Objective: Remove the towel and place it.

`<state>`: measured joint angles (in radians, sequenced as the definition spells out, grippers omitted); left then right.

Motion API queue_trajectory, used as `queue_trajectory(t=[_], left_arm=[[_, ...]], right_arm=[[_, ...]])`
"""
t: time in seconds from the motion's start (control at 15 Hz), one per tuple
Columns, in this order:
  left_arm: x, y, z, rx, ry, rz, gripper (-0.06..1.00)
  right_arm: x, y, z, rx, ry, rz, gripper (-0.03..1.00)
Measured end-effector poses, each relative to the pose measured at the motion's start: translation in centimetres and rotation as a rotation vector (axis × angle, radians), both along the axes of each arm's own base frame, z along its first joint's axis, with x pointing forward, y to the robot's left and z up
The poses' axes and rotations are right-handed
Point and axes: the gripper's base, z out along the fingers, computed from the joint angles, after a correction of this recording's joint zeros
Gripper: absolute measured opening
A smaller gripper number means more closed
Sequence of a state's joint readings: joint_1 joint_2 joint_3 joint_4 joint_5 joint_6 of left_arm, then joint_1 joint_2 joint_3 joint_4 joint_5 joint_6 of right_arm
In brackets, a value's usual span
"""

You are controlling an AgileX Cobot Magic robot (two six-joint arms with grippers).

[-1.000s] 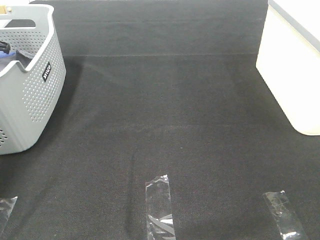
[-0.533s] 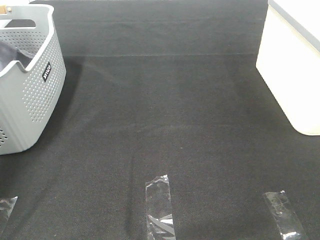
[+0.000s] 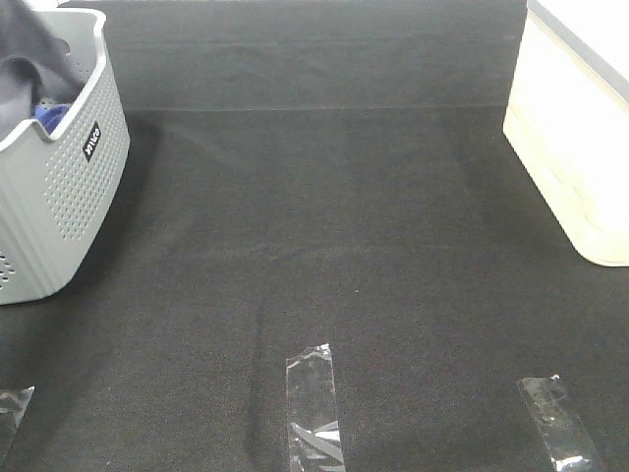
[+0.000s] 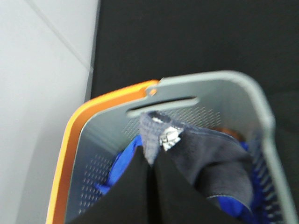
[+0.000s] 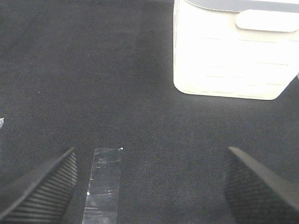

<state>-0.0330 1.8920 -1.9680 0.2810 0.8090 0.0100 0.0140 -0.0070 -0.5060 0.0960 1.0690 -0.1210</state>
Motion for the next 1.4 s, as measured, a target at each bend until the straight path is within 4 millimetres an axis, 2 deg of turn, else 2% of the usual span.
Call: queue_trajectory(t=[0.4,0.6,0.93,1.13,1.4], left_arm=[[-6.2,-8.9,7.3,0.017,-0.169,-0.266,0.00],[-9.4,-13.0,9.3,0.007,-0.215,-0.411,0.00],[-13.0,-19.2,8.6,-0.005,-0.119,-0.624,0.00],[-15.3,-22.2,8.2,-0.019,-0.065,-0.747,0.00],[-17.5,-24.8,8.0,-0.074,-0.024,-0.858,0.00]], right_arm=[[0.0,0.0,0.0,0.000,0.000,0.000,0.79],[0.0,0.0,0.0,0.000,0.000,0.000,0.79],[0.0,0.1,0.0,0.012,0.000,0.008,0.79],[0.2,1.2,0.3,0.120,0.008,0.086,0.79],[3.6,2.5,1.0,0.135,0.147,0.240,0.76]])
